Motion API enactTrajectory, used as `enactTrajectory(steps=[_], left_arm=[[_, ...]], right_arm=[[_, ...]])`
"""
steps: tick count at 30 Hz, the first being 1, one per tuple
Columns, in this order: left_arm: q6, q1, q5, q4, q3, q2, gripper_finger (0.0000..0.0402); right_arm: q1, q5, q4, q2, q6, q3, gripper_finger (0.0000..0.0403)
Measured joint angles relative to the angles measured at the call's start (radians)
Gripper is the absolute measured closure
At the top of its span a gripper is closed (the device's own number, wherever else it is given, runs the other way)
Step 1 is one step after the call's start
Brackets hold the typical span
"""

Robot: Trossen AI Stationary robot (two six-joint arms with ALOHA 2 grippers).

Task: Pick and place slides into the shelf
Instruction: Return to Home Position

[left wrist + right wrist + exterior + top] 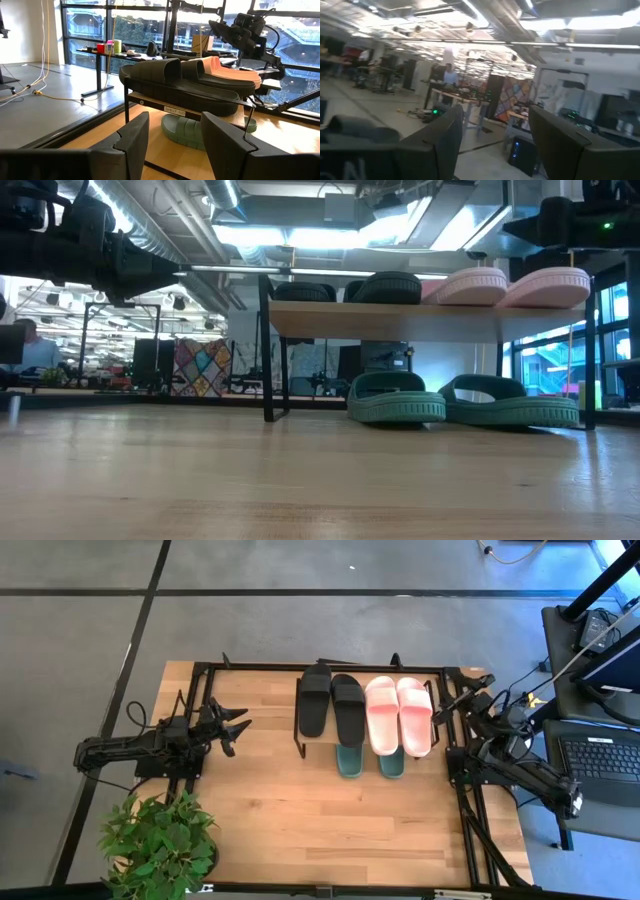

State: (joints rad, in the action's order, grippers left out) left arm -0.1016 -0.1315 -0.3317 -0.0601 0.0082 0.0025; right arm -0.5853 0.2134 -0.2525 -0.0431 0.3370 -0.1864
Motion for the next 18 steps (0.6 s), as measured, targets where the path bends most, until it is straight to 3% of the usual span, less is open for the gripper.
enactTrajectory(steps=[10,18], left_arm=[[0.000,0.000,0.000,0.000,0.000,0.000,0.0230],[0.000,0.000,0.000,0.000,0.000,0.000,0.0230]], right_arm=[[-0.169,-0.111,0.026,0.000,-0.118,0.000,0.0178],[-0.214,-0.112,0.068,0.000,-0.151,0.034,0.0178]])
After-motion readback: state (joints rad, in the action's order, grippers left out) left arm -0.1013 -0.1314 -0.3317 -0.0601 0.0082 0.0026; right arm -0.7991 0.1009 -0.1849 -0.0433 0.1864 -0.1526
